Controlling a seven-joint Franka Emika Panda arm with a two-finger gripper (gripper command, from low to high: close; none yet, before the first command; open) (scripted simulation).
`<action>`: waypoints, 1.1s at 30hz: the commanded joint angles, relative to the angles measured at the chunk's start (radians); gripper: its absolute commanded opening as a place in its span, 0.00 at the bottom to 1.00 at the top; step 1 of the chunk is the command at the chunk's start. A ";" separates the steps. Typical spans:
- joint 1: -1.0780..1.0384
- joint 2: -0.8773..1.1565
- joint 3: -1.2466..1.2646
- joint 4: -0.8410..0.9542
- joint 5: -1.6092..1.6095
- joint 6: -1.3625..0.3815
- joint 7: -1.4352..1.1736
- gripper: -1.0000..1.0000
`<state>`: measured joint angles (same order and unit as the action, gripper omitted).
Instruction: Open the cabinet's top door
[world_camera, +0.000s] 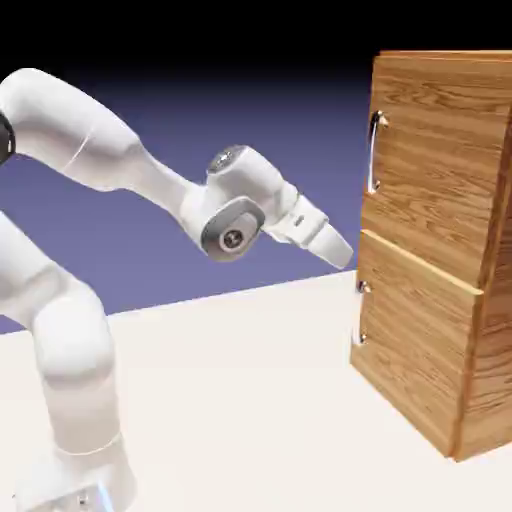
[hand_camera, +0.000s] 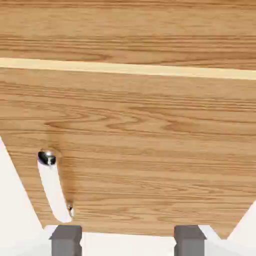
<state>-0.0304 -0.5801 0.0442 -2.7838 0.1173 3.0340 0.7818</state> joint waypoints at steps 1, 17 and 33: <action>-0.016 -0.004 0.016 0.010 0.044 -0.001 0.015 0.50; -0.267 -0.064 0.279 0.165 0.740 -0.019 0.257 0.50; -0.519 -0.123 0.541 0.321 1.435 -0.036 0.499 0.50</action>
<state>-0.5494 -0.7035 0.5849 -2.4629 1.5527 2.9978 1.2810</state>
